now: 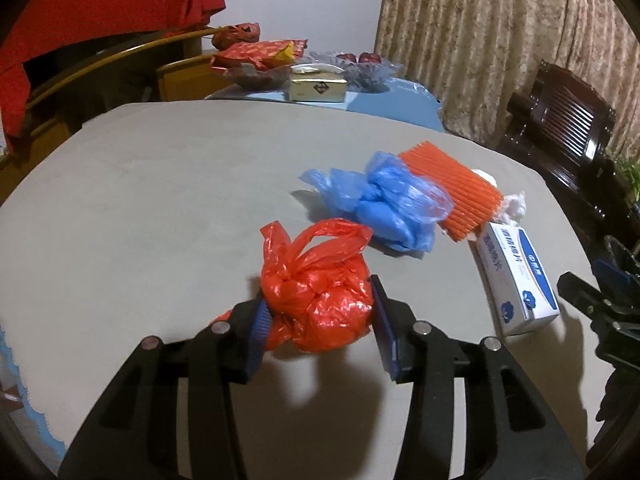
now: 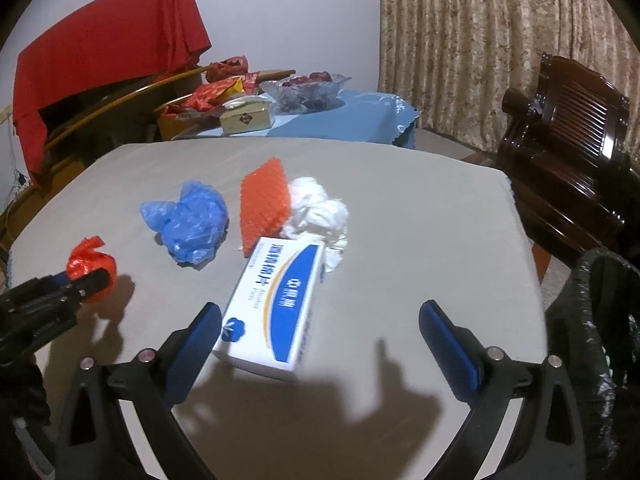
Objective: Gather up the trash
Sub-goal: 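Grasp the red plastic bag with the left gripper while the right gripper grasps the alcohol pads box, then carry the red bag and alcohol pads box over the bin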
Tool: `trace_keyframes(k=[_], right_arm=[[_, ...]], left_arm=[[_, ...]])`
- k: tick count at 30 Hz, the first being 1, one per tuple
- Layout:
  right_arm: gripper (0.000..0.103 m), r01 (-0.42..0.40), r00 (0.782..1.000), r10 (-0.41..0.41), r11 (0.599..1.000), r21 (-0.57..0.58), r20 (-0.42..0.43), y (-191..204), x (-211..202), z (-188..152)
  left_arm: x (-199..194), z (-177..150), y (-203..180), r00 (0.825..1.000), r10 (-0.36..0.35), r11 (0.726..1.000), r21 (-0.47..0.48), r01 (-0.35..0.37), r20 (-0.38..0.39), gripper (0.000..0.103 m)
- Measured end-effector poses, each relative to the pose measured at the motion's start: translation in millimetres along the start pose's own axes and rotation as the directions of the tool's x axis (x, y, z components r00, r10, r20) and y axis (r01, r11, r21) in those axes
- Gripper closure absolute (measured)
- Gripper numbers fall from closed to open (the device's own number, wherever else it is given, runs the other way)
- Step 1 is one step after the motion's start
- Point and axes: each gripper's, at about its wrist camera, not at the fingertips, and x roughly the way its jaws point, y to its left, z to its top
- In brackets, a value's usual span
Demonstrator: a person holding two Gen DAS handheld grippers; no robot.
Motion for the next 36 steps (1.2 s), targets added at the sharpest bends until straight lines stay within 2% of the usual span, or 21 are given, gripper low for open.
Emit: trace_keyframes(k=[6,10,13,17,21,28,36], right_arm=[[0.006,0.055,0.998,-0.055,0.998,-0.012,-0.023,17.0,20.3,-0.1],[0.006,0.051,0.998,-0.052,0.999,-0.018,-0.044,25.7,31.3,-0.3],[0.018,0.044,0.996,-0.045,0.999,-0.021,-0.073,29.2,40.8,-2.8],[0.026,0.026,0.993,-0.026,1.0,-0.002,-0.112,26.1,49.6,-4.4],[0.039,-0.01,0.991,0.011,1.0,0.005,-0.131,25.9,51.4,-5.8],[0.046,-0.052,0.989,0.053,0.999,0.015,-0.136,21.9,47.1,-6.3],[0.047,-0.059,0.99,0.062,0.998,0.026,-0.129,5.7,27.4,-8.2]], left_arm=[[-3.8,4.7,8.1,1.0,0.014,1.0,-0.013,-0.014,0.009,0.059],[-5.8,5.3,11.9,1.0,0.021,1.0,-0.014,-0.021,0.015,0.059],[-5.1,5.4,15.3,1.0,0.028,1.0,-0.015,-0.028,0.013,0.059],[-4.7,4.1,16.9,1.0,0.029,0.999,-0.017,-0.029,0.009,0.059],[-2.5,2.8,15.7,1.0,0.027,1.0,-0.016,-0.027,0.003,0.059],[-4.6,1.2,8.5,1.0,0.015,1.0,-0.012,-0.015,0.005,0.059],[-10.1,2.7,-6.6,1.0,-0.012,1.0,-0.002,0.012,0.014,0.059]])
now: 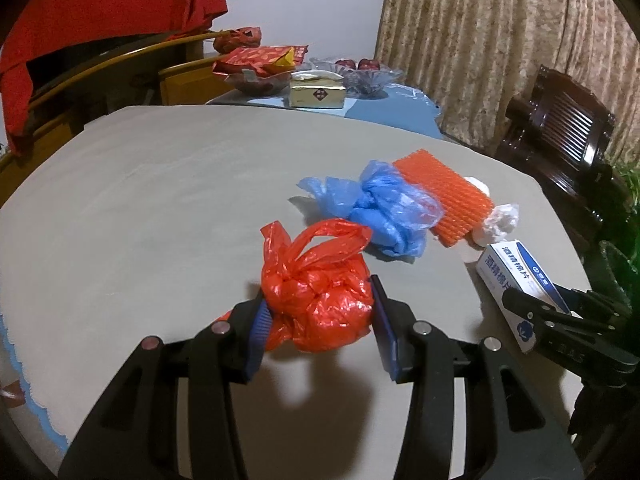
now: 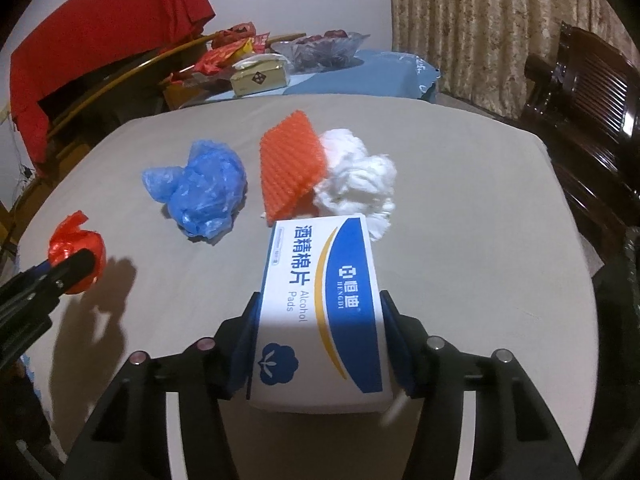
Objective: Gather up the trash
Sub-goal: 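Carry the red bag and alcohol pads box over the bin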
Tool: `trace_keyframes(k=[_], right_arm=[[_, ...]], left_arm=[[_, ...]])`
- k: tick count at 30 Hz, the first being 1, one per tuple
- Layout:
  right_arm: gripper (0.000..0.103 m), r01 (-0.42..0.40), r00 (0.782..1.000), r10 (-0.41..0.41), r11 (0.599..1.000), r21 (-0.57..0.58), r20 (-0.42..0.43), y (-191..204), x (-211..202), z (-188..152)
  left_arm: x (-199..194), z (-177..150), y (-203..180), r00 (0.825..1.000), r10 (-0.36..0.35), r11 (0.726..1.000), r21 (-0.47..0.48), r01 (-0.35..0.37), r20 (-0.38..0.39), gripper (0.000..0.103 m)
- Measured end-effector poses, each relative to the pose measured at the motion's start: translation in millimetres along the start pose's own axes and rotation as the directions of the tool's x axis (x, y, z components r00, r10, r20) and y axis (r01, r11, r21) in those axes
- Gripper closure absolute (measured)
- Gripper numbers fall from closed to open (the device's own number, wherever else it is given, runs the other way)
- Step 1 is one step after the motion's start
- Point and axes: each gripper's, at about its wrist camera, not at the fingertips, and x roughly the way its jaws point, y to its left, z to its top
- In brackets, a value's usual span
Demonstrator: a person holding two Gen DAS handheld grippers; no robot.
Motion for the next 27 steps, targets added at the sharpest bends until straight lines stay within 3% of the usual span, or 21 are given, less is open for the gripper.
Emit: trace_keyframes(k=[9,12,14,16,27], right_arm=[[0.045,0.032,0.999,-0.032,0.999,0.023,-0.004,-20.5,0.1,-7.0],[0.035,0.049,0.999,-0.048,0.999,0.017,-0.007,-19.7,3.9,-6.4],[0.035,0.044,0.999,-0.043,0.999,0.023,-0.021,-21.1,6.9,-7.6],[0.046,0.037,0.999,-0.036,0.999,0.02,-0.035,-21.9,9.3,-9.2],[0.047,-0.014,0.999,0.013,0.999,0.038,0.048,-39.5,-41.1,5.8]], left_arm=[[3.5,-8.4,-20.3,1.0,-0.023,0.999,0.021,0.024,-0.02,0.059],[5.0,-9.6,-22.8,0.999,-0.023,0.999,0.026,0.024,-0.026,0.059],[5.0,-9.7,-23.4,0.999,-0.022,0.999,0.029,0.023,-0.027,0.059],[4.8,-10.2,-23.6,0.999,-0.022,0.999,0.029,0.022,-0.027,0.059],[-8.7,0.6,-41.7,0.999,-0.048,0.997,0.055,0.048,-0.001,0.059]])
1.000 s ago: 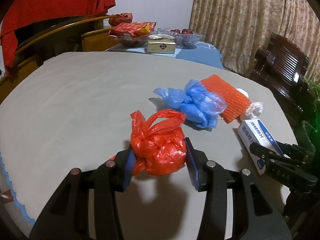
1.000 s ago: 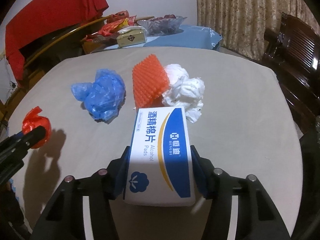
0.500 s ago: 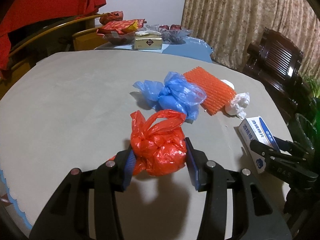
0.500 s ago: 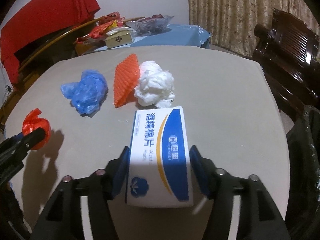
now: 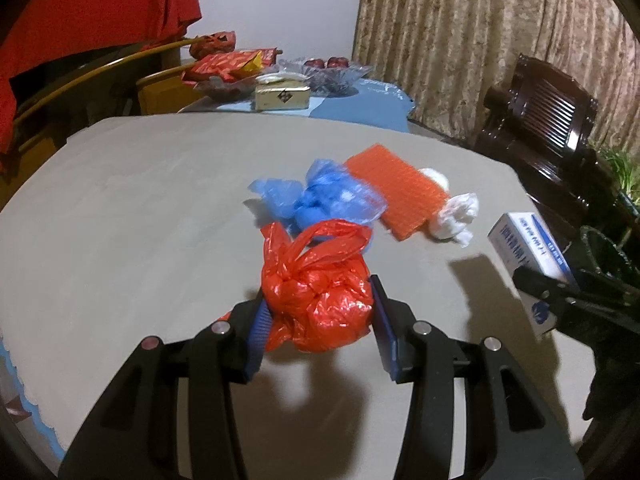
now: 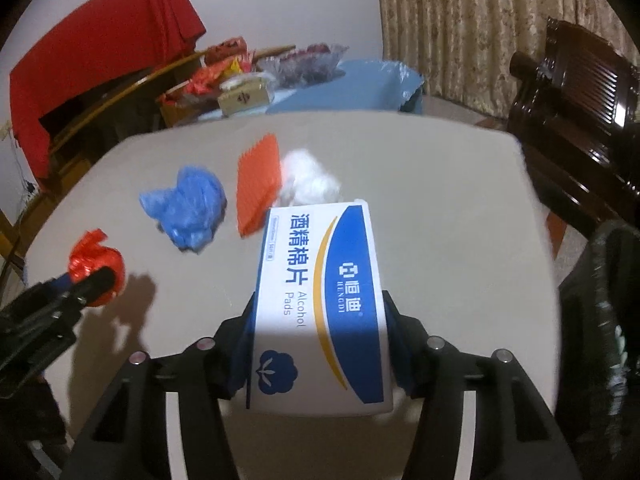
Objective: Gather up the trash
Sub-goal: 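Carry the red bag and alcohol pads box over the bin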
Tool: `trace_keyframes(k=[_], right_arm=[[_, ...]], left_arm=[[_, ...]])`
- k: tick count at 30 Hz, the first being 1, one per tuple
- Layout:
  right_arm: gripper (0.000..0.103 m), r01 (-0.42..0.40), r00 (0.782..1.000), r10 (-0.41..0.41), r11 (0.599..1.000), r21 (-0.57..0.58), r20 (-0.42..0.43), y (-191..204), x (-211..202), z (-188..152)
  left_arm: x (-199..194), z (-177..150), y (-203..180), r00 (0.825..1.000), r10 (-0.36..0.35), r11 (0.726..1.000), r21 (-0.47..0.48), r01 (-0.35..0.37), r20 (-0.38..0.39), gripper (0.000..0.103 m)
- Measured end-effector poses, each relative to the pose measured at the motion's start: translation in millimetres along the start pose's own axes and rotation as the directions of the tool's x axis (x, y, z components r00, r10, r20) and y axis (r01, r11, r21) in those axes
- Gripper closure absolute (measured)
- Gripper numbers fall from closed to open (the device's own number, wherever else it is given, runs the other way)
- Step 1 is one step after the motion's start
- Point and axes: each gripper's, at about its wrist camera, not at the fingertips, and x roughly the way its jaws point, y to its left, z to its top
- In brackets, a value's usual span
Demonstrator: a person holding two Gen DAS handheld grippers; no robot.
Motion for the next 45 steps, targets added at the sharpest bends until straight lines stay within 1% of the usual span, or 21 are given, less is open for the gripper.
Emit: trace_keyframes(k=[4,7,13,16,22,28,32,39,43,45], right_arm=[[0.047,0.003,1.0,-0.003,1.0,0.018,0.023,-13.7,-25.7,6.5],[0.047,0.023,0.999,-0.024,0.999,0.03,0.04,-27.1,-46.2,7.5],[0.047,0.06,0.995,-0.067,0.994,0.093,0.074,-65.4,-89.0,7.4],[0.047,0.086,0.991,-0.098,0.989,0.122,0.095,-86.0,-111.2,6.3],[0.047,0.139,0.978,-0.164,0.973,0.185,0.13,-126.6,-149.8,1.8],[0.047,0.192,0.96,-0.232,0.953,0.235,0.157,-165.9,-182.6,-8.1],[0.047,0.224,0.948,-0.273,0.938,0.266,0.166,-189.5,-199.0,-16.0],[0.047,0.268,0.929,-0.327,0.917,0.295,0.173,-222.6,-218.0,-28.2],[0.047,0.284,0.922,-0.347,0.908,0.309,0.17,-237.5,-222.4,-30.6],[0.047,0.292,0.92,-0.356,0.903,0.315,0.166,-245.7,-224.6,-32.3]], left_arm=[[-9.8,9.5,-21.8,0.999,-0.024,0.999,0.026,0.024,0.021,0.059],[-16.0,15.9,-43.6,0.998,-0.051,0.997,0.054,0.05,0.03,0.059],[-30.1,22.9,-98.2,0.988,-0.143,0.984,0.117,0.136,0.056,0.059],[-36.4,24.2,-121.6,0.982,-0.177,0.976,0.138,0.166,0.066,0.059],[-47.2,27.5,-172.3,0.965,-0.251,0.956,0.179,0.234,0.077,0.059],[-59.1,25.3,-221.8,0.941,-0.328,0.924,0.233,0.303,0.078,0.059],[-62.4,22.8,-247.7,0.928,-0.366,0.905,0.26,0.337,0.069,0.059],[-64.9,19.8,-288.9,0.906,-0.419,0.873,0.302,0.383,0.062,0.059],[-61.8,18.2,-311.1,0.896,-0.441,0.859,0.313,0.405,0.051,0.059],[-60.7,17.0,-323.8,0.888,-0.457,0.848,0.324,0.42,0.044,0.059]])
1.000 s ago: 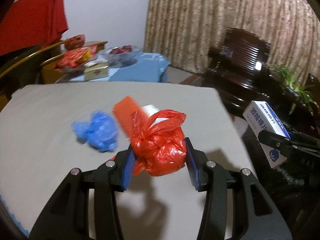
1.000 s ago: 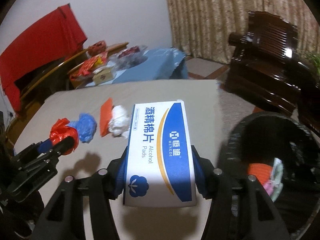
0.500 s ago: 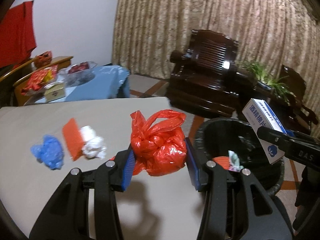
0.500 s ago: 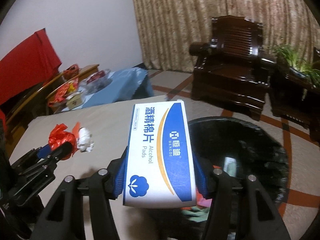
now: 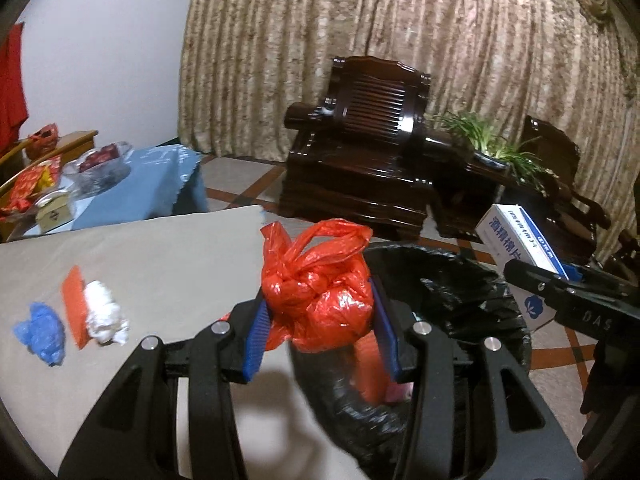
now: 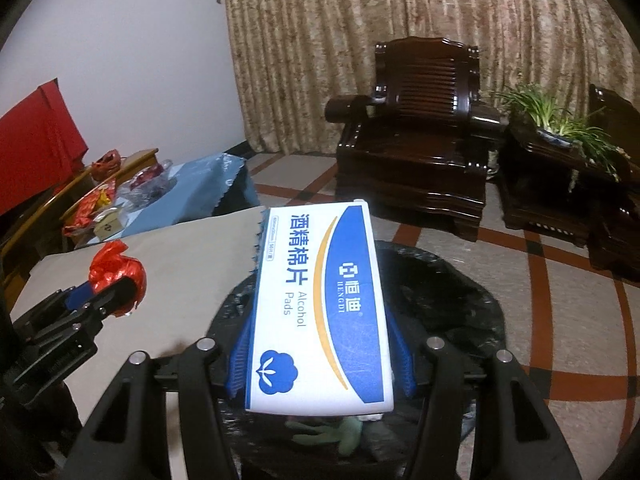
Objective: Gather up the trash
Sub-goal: 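Carry the red bag and alcohol pads box over the bin, then open both grippers over the bin and move back toward the table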
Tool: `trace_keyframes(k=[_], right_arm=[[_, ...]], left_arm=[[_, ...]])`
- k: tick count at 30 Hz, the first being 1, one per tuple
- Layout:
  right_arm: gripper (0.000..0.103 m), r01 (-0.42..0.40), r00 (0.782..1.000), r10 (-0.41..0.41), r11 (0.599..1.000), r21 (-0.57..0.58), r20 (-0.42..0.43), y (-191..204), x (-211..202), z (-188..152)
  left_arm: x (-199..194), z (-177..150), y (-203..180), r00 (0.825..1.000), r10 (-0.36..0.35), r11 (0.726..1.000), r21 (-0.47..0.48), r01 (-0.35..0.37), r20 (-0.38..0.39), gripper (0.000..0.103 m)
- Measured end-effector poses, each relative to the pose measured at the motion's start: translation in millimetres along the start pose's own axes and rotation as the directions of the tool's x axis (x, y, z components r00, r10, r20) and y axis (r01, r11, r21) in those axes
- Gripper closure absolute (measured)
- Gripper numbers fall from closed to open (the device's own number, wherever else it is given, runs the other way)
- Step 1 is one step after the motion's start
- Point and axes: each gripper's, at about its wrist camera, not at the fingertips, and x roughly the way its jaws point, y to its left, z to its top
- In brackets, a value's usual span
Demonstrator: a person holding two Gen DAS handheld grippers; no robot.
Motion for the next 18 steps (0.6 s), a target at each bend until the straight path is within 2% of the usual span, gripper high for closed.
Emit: trace_keyframes(k=[15,17,18], right_arm=[[0.047,0.05,0.999,-0.05,0.998,0.028,-0.01,-53.9,21.0,4.9],[0.046,0.049,0.999,-0.049,0.999,0.021,-0.014,-58.4,24.3,5.5],[0.046,0.055,0.998,-0.055,0.998,0.017,-0.016,-59.2,25.4,4.8]], left_arm=[[60.8,14.1,-59.3,0.993,-0.112,0.991,0.071,0.113,-0.029,0.058],[67.3,15.3,-62.0,0.991,-0.128,0.989,0.07,0.13,-0.035,0.056],[69.3,16.4,-63.5,0.99,-0.138,0.988,0.068,0.14,-0.037,0.051]])
